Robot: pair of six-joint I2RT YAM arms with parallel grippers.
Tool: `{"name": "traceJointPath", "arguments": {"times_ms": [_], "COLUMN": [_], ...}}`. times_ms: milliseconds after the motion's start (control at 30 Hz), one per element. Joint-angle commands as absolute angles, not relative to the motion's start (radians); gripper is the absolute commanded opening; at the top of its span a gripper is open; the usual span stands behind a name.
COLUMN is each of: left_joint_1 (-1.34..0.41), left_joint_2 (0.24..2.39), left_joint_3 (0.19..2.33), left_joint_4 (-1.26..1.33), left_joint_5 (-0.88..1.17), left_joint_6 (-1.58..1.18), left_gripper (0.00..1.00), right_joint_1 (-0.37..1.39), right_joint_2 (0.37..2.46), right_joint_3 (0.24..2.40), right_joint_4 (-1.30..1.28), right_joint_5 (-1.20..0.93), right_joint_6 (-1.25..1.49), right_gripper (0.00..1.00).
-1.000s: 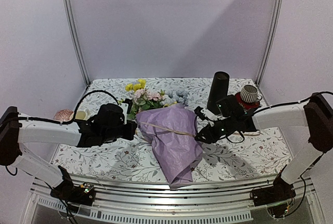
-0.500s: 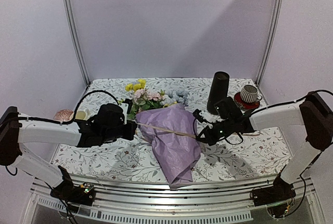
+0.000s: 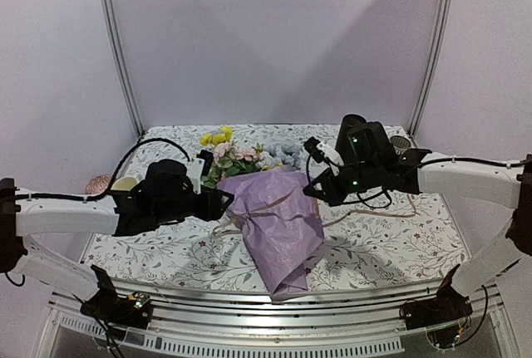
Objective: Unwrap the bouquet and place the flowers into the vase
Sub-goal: Pick up the untied ribbon from the folded wrapping paper, then pass from the right arm to the left, then place the untied ribbon at the center of the board.
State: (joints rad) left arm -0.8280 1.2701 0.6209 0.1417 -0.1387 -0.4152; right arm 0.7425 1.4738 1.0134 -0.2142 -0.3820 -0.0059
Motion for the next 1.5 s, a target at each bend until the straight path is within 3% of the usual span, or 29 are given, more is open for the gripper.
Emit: {"name": "traceJointPath", "arguments": {"times_ms": [0,367,633,833,933,967,1100,1467], "left_joint_1": [-0.884,-0.994,-1.002,-1.003,-1.004,-1.004,-1.001,-0.858], "left_joint_2": [1.218,1.24,1.372,1.433,1.451,1.455,1.43,1.049], "left_joint_3": [0.61,0.64,0.743,0.807,0.836,0.848,0.854,0.713], "left_joint_4": [0.215,0.303,0.301,0.293,0.288,0.274,0.198,-0.196], "left_joint_5": [-0.08,-0.004,0.035,-0.007,-0.014,-0.037,-0.209,-0.457], "left_joint_6": [-0.345,-0.196,-0.161,-0.171,-0.177,-0.182,-0.226,-0.462], "left_gripper": [0.66,0.71,0.66,0.44,0.11,0.0,0.0,0.0], "right_joint_1": [0.787,0.853,0.867,0.872,0.873,0.874,0.874,0.874], "right_joint_2": [1.489,1.565,1.564,1.567,1.571,1.571,1.552,1.422], "right_joint_3": [1.081,1.193,1.201,1.201,1.201,1.201,1.18,1.0], "right_joint_4": [-0.183,-0.107,-0.122,-0.135,-0.13,-0.128,-0.099,0.064], "right_joint_5": [-0.455,-0.519,-0.521,-0.524,-0.522,-0.517,-0.46,-0.222], "right_joint_6": [0.056,0.095,0.083,0.072,0.068,0.066,0.067,0.089], "right_gripper": [0.04,0.04,0.05,0.05,0.06,0.08,0.26,0.52]}}
